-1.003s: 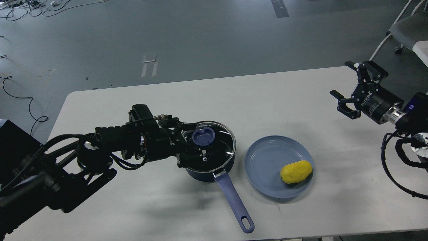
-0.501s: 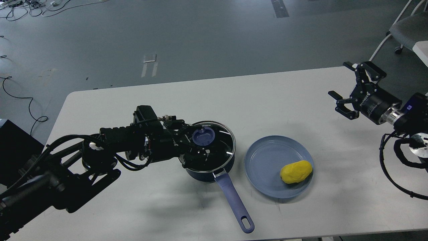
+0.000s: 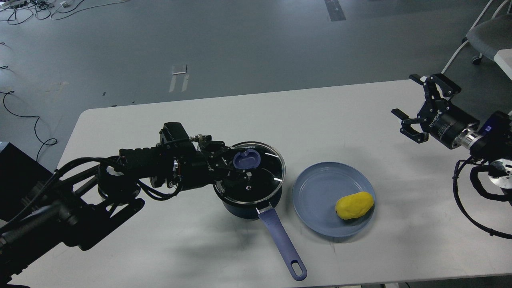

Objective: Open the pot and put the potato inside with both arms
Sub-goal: 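Lift the glass lid off the pot and set it down beside the pot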

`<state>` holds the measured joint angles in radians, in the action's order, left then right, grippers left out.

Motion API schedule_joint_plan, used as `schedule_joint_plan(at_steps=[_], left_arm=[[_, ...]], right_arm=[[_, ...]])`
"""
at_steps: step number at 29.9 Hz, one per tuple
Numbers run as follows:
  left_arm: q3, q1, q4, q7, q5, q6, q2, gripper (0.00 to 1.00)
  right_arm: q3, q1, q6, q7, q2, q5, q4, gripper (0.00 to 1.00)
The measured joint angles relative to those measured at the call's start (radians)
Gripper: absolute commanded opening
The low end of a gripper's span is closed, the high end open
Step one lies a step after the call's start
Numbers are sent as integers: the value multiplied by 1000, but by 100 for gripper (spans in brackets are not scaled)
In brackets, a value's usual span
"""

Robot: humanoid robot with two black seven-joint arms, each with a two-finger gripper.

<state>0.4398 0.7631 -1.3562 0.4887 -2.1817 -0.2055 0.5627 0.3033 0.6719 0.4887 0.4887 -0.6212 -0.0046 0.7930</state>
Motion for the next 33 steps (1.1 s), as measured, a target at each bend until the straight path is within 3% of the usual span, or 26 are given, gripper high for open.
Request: schedule_joint_plan(at_steps=[6, 17, 24, 33], left_arm=[[1, 50, -31, 0, 0, 12, 105, 32], [-120, -28, -3, 0, 50, 220, 360, 33], [-131, -115, 56, 0, 125, 282, 395, 34], [-133, -158, 157, 0, 136, 302, 381, 34]], right_arm=[[0, 0, 0, 0, 0, 0, 0, 100], [0, 0, 0, 0, 0, 0, 0, 100], [-1, 0, 0, 0, 0, 0, 0, 100], [-1, -5, 0, 0, 0, -1, 0, 100]])
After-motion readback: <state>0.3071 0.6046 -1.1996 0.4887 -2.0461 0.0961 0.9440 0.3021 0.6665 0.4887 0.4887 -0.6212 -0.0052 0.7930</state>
